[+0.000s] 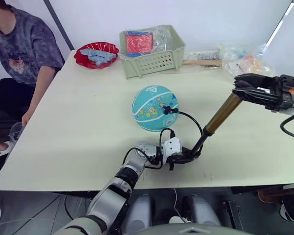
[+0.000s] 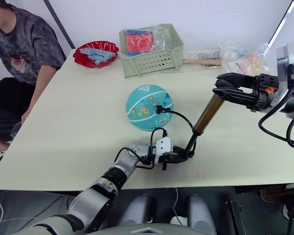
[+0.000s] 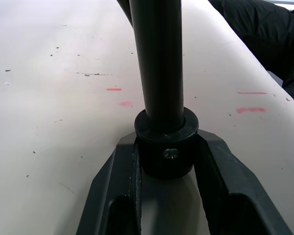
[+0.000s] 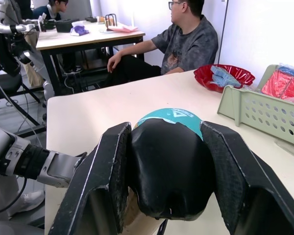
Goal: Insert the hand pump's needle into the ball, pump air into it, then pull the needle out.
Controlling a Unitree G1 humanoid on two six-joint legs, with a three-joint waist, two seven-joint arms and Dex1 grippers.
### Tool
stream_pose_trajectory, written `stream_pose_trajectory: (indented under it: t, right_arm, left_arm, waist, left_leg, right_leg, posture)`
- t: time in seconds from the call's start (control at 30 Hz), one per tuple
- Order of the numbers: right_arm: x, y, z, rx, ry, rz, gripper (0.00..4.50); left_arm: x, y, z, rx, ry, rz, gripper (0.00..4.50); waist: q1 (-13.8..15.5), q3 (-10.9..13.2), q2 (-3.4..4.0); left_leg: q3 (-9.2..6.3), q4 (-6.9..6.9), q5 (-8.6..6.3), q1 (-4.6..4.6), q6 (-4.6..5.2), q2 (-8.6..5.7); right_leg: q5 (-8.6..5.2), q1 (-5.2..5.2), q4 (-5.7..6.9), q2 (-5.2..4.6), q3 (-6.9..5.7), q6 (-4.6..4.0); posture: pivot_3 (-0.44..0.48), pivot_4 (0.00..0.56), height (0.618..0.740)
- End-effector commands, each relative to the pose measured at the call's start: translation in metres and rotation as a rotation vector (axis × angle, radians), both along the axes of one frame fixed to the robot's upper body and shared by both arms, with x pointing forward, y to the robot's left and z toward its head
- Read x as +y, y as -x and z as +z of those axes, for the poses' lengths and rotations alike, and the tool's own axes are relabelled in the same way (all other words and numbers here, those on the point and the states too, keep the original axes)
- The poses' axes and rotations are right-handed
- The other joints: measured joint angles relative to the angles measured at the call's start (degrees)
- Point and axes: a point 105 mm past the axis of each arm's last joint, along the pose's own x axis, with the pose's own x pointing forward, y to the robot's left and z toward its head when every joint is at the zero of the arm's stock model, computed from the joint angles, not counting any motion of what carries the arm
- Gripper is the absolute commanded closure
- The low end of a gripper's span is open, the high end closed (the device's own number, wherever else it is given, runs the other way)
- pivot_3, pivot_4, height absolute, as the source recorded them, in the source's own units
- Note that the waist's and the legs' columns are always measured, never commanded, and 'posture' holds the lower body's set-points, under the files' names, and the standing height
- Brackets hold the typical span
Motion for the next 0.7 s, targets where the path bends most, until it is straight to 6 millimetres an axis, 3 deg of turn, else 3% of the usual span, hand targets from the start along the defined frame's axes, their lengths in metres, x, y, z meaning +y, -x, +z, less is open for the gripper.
stream_pose_trajectory:
  t: [0.03, 0.17, 0.37, 0.53, 0.7]
  right_arm:
    - [-0.004, 0.007, 0.006, -0.073, 0.017, -0.023, 2.75]
    - [0.002, 0.004, -0.03, -0.019, 0.108, -0.04, 2.75]
    - [0.02, 0.007, -0.076, 0.059, 0.088, -0.016, 2.75]
    - [0.028, 0.011, -0.129, 0.133, 0.153, -0.027, 2.75]
    - [0.031, 0.016, -0.155, 0.1, 0.215, -0.029, 2.75]
  left_arm:
    - [0.019, 0.016, -0.037, 0.113, -0.126, 0.013, 3.43]
    - [0.019, 0.017, -0.037, 0.114, -0.126, 0.012, 3.43]
    - [0.018, 0.016, -0.037, 0.115, -0.124, 0.017, 3.43]
    - [0.018, 0.017, -0.038, 0.115, -0.122, 0.017, 3.43]
    - [0.018, 0.017, -0.037, 0.114, -0.119, 0.021, 3.43]
  waist:
    - [0.04, -0.01, 0.0]
    - [-0.02, -0.08, 0.01]
    - [-0.12, -0.43, -0.21]
    - [-0.1, -0.83, -0.25]
    - [-0.12, -1.06, -0.3]
  left_leg:
    - [0.01, 0.0, 0.0, 0.0, 0.0, 0.0]
    - [0.02, 0.0, 0.0, 0.08, 0.0, 0.0]
    - [0.01, 0.02, 0.0, 0.28, 0.0, 0.02]
    - [-0.04, 0.03, 0.0, 0.28, 0.0, 0.03]
    - [-0.01, 0.03, 0.0, 0.32, 0.0, 0.02]
  right_leg:
    - [0.0, 0.0, 0.0, 0.0, 0.0, 0.0]
    - [0.0, 0.06, 0.01, 0.03, 0.01, 0.0]
    - [-0.01, 0.24, 0.05, 0.05, 0.01, 0.01]
    - [-0.02, 0.24, 0.07, 0.09, -0.01, -0.01]
    - [-0.02, 0.27, 0.07, 0.1, 0.0, -0.01]
  posture:
    - [0.0, 0.15, 0.738]
    - [0.0, 0.15, 0.738]
    - [0.0, 0.15, 0.738]
    - [0.0, 0.15, 0.738]
    - [0.0, 0.15, 0.738]
